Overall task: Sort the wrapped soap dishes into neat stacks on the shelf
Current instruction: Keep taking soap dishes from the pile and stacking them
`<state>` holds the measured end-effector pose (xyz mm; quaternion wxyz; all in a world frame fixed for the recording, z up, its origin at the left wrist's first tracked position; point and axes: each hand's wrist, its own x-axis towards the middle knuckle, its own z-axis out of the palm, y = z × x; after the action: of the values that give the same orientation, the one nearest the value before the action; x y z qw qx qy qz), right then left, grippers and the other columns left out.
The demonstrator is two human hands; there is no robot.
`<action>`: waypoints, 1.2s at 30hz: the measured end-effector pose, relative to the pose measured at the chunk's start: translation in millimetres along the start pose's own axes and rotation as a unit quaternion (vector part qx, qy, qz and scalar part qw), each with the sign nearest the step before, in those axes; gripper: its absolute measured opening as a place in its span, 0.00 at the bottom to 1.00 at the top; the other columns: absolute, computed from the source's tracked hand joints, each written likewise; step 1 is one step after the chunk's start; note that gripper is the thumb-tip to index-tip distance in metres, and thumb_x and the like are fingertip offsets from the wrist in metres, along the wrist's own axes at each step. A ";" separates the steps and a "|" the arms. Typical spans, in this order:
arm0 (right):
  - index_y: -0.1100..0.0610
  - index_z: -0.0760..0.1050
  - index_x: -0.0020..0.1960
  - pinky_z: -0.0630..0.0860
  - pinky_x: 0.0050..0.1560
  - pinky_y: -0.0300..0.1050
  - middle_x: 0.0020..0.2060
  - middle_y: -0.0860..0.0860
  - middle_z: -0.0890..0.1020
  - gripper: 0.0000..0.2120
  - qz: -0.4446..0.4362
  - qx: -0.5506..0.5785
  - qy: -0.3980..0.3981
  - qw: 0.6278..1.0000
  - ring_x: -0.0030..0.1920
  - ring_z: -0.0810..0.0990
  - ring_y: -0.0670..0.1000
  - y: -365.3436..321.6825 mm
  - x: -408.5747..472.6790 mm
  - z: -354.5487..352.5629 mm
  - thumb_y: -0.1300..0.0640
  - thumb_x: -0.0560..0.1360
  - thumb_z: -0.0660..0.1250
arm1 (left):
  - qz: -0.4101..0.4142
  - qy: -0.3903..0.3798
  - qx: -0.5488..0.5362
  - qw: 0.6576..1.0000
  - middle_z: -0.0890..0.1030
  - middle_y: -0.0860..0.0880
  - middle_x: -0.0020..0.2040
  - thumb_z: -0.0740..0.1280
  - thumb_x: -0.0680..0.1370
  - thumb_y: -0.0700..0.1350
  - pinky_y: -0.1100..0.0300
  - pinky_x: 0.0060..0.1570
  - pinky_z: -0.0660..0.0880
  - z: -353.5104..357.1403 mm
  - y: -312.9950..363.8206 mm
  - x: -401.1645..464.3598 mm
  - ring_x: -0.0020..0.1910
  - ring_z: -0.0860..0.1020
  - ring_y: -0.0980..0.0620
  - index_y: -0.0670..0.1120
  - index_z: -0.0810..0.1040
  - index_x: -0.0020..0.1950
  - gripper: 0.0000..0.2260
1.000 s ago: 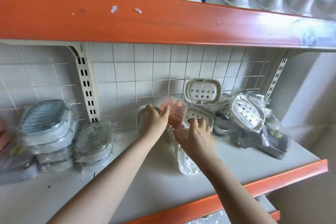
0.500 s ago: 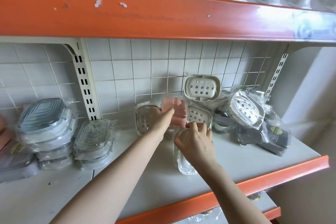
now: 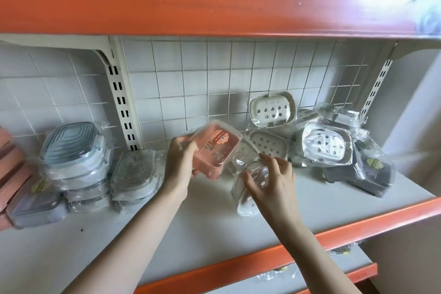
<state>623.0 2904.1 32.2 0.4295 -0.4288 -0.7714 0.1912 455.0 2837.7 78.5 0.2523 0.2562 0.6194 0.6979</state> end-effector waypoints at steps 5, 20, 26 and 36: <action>0.45 0.74 0.64 0.62 0.62 0.43 0.51 0.53 0.70 0.31 -0.019 0.004 -0.002 1.000 0.55 0.69 0.54 -3.4 -6.6 9.1 0.32 0.65 0.62 | -0.012 0.002 -0.004 1.000 0.78 0.48 0.42 0.61 0.63 0.49 0.58 0.37 0.71 -36.4 -4.6 -24.4 0.39 0.76 0.51 0.51 0.73 0.50 0.16; 0.43 0.72 0.64 0.57 0.62 0.36 0.53 0.51 0.63 0.29 -0.098 0.014 -0.008 0.995 0.56 0.64 0.53 -1.4 -33.1 14.6 0.34 0.66 0.67 | -0.012 0.007 -0.037 0.999 0.77 0.47 0.44 0.60 0.66 0.47 0.57 0.35 0.73 -80.2 -40.9 -70.5 0.35 0.76 0.57 0.51 0.74 0.51 0.14; 0.42 0.65 0.62 0.68 0.58 0.42 0.56 0.49 0.61 0.30 -0.115 -0.006 -0.046 0.992 0.61 0.66 0.55 1.4 -49.1 1.0 0.37 0.63 0.68 | -0.013 0.017 -0.041 0.999 0.77 0.48 0.44 0.61 0.65 0.45 0.55 0.36 0.74 -87.9 -50.9 -80.8 0.33 0.77 0.61 0.50 0.74 0.50 0.14; 0.53 0.68 0.63 0.79 0.47 0.51 0.62 0.58 0.66 0.32 -0.056 -0.121 -0.087 0.987 0.57 0.74 0.64 33.0 -76.3 25.5 0.51 0.61 0.74 | -0.005 0.007 -0.003 1.000 0.78 0.45 0.51 0.68 0.60 0.54 0.55 0.36 0.78 -80.1 -69.2 -84.7 0.45 0.79 0.47 0.51 0.73 0.51 0.20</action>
<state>638.4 2861.4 -41.9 0.3157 -0.4152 -0.8462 0.1088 466.6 2729.4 -2.1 0.2518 0.2474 0.6204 0.7003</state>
